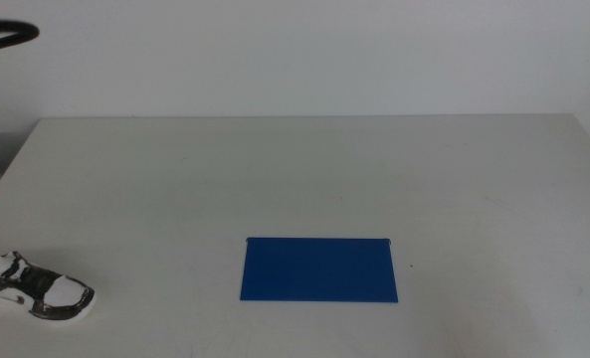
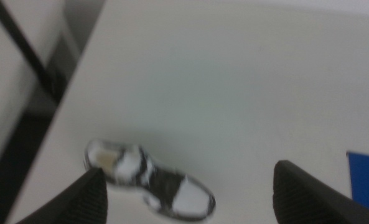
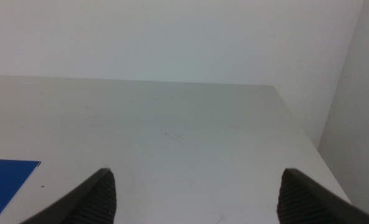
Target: Use one arm to grab the shoe from the table and place it on the mat.
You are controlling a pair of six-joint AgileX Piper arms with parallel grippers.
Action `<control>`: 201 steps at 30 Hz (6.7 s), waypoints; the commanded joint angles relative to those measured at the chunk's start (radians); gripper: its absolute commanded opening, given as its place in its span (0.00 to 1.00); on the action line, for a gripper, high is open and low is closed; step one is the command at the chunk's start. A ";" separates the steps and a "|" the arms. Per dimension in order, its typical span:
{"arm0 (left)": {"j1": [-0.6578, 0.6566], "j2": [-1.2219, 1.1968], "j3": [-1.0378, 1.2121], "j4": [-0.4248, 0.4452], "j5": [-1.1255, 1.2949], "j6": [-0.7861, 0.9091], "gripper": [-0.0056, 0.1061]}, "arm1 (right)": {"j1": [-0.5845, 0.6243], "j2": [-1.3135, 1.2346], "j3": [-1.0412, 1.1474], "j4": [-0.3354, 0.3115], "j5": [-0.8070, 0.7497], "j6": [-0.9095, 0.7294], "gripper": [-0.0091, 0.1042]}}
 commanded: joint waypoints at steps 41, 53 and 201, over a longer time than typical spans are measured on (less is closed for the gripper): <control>0.001 0.631 -0.369 0.283 0.379 -0.975 0.84 | -0.005 -0.021 -0.010 -0.008 -0.079 -0.013 0.67; 0.001 0.732 -0.369 0.261 0.375 -0.965 0.84 | -0.005 -0.021 -0.010 -0.008 -0.079 -0.013 0.67; -0.687 1.282 -1.167 0.011 0.556 0.271 0.14 | -0.005 -0.021 -0.010 -0.008 -0.079 -0.013 0.67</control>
